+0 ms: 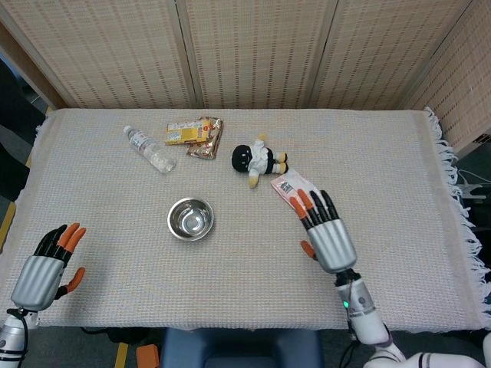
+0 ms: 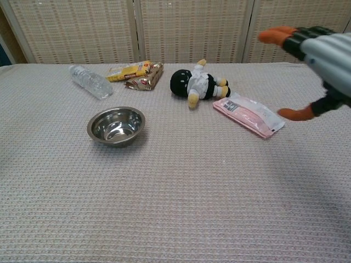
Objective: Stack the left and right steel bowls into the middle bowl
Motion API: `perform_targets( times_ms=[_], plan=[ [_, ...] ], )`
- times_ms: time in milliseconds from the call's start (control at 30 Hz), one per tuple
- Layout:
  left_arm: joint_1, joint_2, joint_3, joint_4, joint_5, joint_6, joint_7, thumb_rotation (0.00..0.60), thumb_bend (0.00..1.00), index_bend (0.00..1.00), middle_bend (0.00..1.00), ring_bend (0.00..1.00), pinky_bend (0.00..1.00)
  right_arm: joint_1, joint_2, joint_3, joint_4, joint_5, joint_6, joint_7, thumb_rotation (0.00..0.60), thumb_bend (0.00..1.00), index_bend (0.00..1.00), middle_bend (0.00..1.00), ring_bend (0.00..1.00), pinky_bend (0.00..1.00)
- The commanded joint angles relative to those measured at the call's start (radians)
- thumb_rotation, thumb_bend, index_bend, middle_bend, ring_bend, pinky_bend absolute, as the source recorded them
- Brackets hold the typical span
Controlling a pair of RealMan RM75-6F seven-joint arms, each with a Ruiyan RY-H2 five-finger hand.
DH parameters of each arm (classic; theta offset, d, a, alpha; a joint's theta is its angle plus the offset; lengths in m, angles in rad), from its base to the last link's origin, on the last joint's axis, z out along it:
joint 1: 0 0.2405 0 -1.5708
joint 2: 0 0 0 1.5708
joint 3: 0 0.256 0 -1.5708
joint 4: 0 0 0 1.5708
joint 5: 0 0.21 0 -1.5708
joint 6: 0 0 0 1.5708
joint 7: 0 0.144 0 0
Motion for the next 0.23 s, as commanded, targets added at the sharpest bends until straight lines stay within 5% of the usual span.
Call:
perform_targets(
  times_ms=[33, 233],
  plan=[
    [0.009, 0.010, 0.015, -0.019, 0.017, 0.002, 0.006, 0.600, 0.40, 0.00, 0.00, 0.00, 0.10, -0.256, 0.142, -0.144, 0.150, -0.036, 0.218, 0.162, 0.600, 0.13, 0.00, 0.00, 0.00, 0.00],
    [0.016, -0.007, 0.000, -0.025, 0.011, 0.011, 0.055, 0.600, 0.40, 0.00, 0.00, 0.00, 0.10, -0.301, 0.223, -0.145, 0.152, -0.034, 0.181, 0.316, 0.600, 0.13, 0.00, 0.00, 0.00, 0.00]
  ],
)
